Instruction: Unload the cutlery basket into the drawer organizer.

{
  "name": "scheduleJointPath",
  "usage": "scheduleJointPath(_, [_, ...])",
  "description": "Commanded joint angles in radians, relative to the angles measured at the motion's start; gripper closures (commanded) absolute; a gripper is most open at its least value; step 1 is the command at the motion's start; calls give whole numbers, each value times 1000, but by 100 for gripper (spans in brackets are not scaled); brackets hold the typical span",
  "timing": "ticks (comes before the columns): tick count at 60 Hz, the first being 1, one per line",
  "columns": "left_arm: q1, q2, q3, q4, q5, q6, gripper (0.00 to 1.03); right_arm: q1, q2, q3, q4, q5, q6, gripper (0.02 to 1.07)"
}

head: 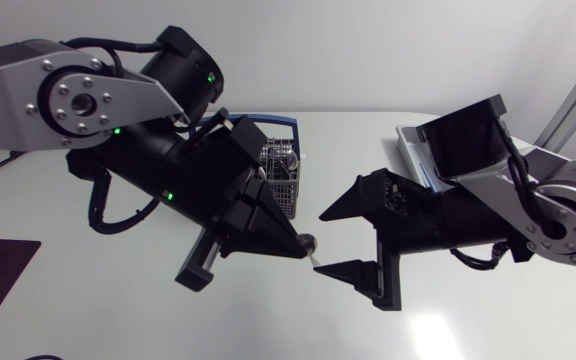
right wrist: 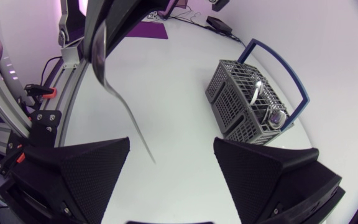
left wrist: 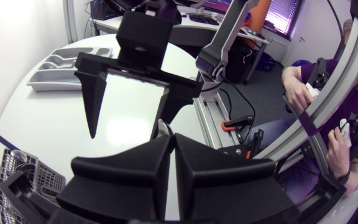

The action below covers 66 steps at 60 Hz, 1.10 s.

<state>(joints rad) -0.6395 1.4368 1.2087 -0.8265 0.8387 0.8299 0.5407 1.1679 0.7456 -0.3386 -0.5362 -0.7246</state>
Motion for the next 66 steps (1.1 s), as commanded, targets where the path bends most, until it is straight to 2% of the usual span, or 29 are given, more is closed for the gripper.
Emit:
scheduleJointPath(1, [-15, 34, -9, -28, 20, 71, 98, -10, -16, -26, -23, -33, -39, 11])
scheduleJointPath(12, [-14, 70, 20, -76, 34, 115, 98, -28, -19, -28, -69, -119, -70, 18])
scheduleJointPath(19, [-9, 82, 37, -79, 42, 115, 97, -39, -20, -29, -88, -160, -79, 27])
scheduleJointPath(25, [-9, 85, 45, -79, 46, 115, 98, -39, -19, -34, -88, -173, -79, 32])
scheduleJointPath(35, [-9, 93, 54, -79, 48, 113, 98, -30, -20, -31, -99, -191, -79, 47])
scheduleJointPath(41, [-11, 93, 57, -80, 50, 113, 98, -25, -20, -26, -103, -192, -79, 49])
scheduleJointPath(45, [-12, 94, 57, -80, 51, 113, 98, -25, -19, -22, -103, -192, -78, 57])
scheduleJointPath(49, [-11, 94, 57, -80, 59, 113, 98, -22, -19, -17, -103, -192, -78, 61])
scheduleJointPath(66, [-6, 94, 52, -82, 68, 115, 98, -4, -5, -5, -103, -194, -67, 66])
